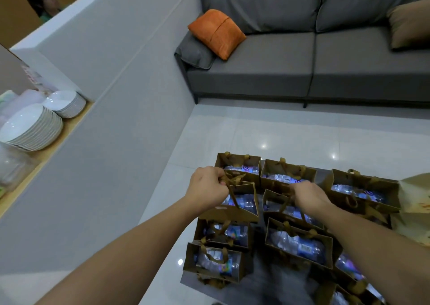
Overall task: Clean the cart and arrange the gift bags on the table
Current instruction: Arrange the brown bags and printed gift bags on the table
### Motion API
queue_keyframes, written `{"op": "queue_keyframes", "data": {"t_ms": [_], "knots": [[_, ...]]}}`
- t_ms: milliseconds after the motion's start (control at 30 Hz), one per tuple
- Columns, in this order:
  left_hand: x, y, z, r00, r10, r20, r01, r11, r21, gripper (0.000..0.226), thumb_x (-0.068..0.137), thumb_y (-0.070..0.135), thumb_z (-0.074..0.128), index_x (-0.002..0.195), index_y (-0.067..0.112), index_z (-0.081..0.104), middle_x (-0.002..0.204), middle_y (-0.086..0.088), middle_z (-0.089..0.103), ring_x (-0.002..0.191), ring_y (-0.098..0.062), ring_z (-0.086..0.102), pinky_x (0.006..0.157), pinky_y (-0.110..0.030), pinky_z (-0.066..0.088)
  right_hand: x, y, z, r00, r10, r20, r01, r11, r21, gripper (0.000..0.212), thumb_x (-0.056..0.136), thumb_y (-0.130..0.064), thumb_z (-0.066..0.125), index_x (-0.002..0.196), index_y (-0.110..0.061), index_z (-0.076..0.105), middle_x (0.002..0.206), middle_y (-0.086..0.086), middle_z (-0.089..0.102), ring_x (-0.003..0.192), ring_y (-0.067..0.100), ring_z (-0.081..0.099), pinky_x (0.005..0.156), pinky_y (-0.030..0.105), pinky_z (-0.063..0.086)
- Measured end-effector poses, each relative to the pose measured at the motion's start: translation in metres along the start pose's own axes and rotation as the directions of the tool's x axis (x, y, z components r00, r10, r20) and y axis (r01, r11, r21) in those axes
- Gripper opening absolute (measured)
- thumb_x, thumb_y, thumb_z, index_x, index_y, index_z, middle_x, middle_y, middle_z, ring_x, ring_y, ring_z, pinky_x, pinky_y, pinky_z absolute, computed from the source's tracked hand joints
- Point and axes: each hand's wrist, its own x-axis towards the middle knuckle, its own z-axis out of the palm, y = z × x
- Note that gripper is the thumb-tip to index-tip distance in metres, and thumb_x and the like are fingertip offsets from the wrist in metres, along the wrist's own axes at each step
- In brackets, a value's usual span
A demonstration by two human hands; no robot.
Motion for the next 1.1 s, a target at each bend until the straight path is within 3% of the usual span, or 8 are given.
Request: {"op": "queue_keyframes", "data": {"t_ms": [167, 433, 600, 767, 833, 967, 1033, 1100], "knots": [[0.000, 0.002, 0.002, 1.000, 0.001, 0.002, -0.001, 1.000, 0.012, 0.024, 0.081, 0.003, 0.052, 0.061, 0.016, 0.056, 0.059, -0.003, 0.052, 0.064, -0.021, 0.053, 0.055, -0.031, 0.044, -0.005, 0.007, 0.007, 0.999, 0.032, -0.033, -0.030, 0.997, 0.071, 0.021, 0.096, -0.009, 0.053, 0.084, -0.025, 0.060, 0.085, -0.002, 0.062, 0.077, 0.013, 0.059, 0.069, 0.030, 0.051], [-0.013, 0.014, 0.002, 0.996, 0.076, 0.048, -0.076, 0.997, -0.013, 0.033, 0.083, 0.001, 0.052, 0.058, 0.022, 0.049, 0.058, 0.002, 0.045, 0.059, -0.013, 0.045, 0.053, -0.025, 0.036, -0.028, -0.027, 0.010, 0.975, 0.170, -0.141, -0.116, 0.937, 0.329, 0.022, 0.100, -0.033, 0.059, 0.120, -0.024, 0.065, 0.094, -0.004, 0.065, 0.083, 0.010, 0.060, 0.072, 0.027, 0.048], [-0.033, 0.024, -0.007, 0.983, 0.167, 0.081, -0.163, 0.985, -0.050, 0.023, 0.078, 0.000, 0.051, 0.059, 0.014, 0.051, 0.058, 0.001, 0.044, 0.058, -0.013, 0.042, 0.051, -0.025, 0.034, -0.070, -0.056, 0.029, 0.969, 0.249, 0.010, -0.181, 0.674, 0.716, 0.025, 0.101, -0.041, 0.056, 0.112, -0.024, 0.069, 0.091, -0.004, 0.068, 0.086, 0.015, 0.064, 0.085, 0.041, 0.057], [-0.063, 0.035, -0.014, 0.936, 0.333, 0.114, -0.325, 0.942, -0.085, 0.024, 0.079, 0.002, 0.054, 0.060, 0.017, 0.053, 0.063, 0.001, 0.052, 0.061, -0.011, 0.048, 0.049, -0.020, 0.033, -0.130, -0.076, 0.032, 0.922, 0.384, -0.045, -0.165, 0.498, 0.851, 0.037, 0.102, -0.052, 0.047, 0.082, -0.028, 0.068, 0.082, 0.001, 0.071, 0.082, 0.018, 0.066, 0.087, 0.042, 0.055], [-0.075, 0.038, -0.008, 0.913, 0.389, 0.124, -0.376, 0.919, -0.118, 0.023, 0.079, 0.003, 0.056, 0.060, 0.017, 0.056, 0.064, 0.000, 0.055, 0.064, -0.013, 0.053, 0.053, -0.024, 0.040, -0.154, -0.078, 0.036, 0.900, 0.431, -0.061, -0.162, 0.462, 0.872, 0.039, 0.101, -0.055, 0.047, 0.087, -0.029, 0.072, 0.085, -0.001, 0.074, 0.085, 0.017, 0.067, 0.086, 0.043, 0.057], [-0.103, 0.042, 0.013, 0.869, 0.476, 0.138, -0.451, 0.875, -0.174, 0.019, 0.083, 0.004, 0.057, 0.068, 0.016, 0.061, 0.069, 0.000, 0.059, 0.071, -0.015, 0.058, 0.057, -0.026, 0.044, -0.208, -0.080, 0.048, 0.850, 0.523, -0.064, -0.205, 0.439, 0.875, 0.051, 0.100, -0.057, 0.046, 0.125, -0.020, 0.069, 0.116, -0.002, 0.069, 0.089, 0.010, 0.061, 0.088, 0.033, 0.050], [-0.117, 0.042, 0.025, 0.851, 0.498, 0.164, -0.461, 0.860, -0.219, 0.023, 0.084, 0.003, 0.056, 0.066, 0.018, 0.057, 0.068, 0.001, 0.057, 0.071, -0.015, 0.058, 0.057, -0.024, 0.042, -0.233, -0.083, 0.059, 0.827, 0.560, -0.043, -0.201, 0.366, 0.909, 0.050, 0.101, -0.057, 0.046, 0.129, -0.020, 0.065, 0.123, 0.000, 0.065, 0.097, 0.012, 0.059, 0.090, 0.033, 0.050], [-0.127, 0.044, 0.038, 0.838, 0.511, 0.190, -0.469, 0.854, -0.225, 0.029, 0.084, 0.002, 0.056, 0.063, 0.022, 0.050, 0.066, 0.003, 0.052, 0.067, -0.012, 0.052, 0.055, -0.022, 0.037, -0.252, -0.081, 0.073, 0.814, 0.581, -0.005, -0.192, 0.277, 0.942, 0.044, 0.100, -0.056, 0.048, 0.116, -0.021, 0.068, 0.111, 0.003, 0.071, 0.098, 0.016, 0.064, 0.091, 0.036, 0.053]]}}
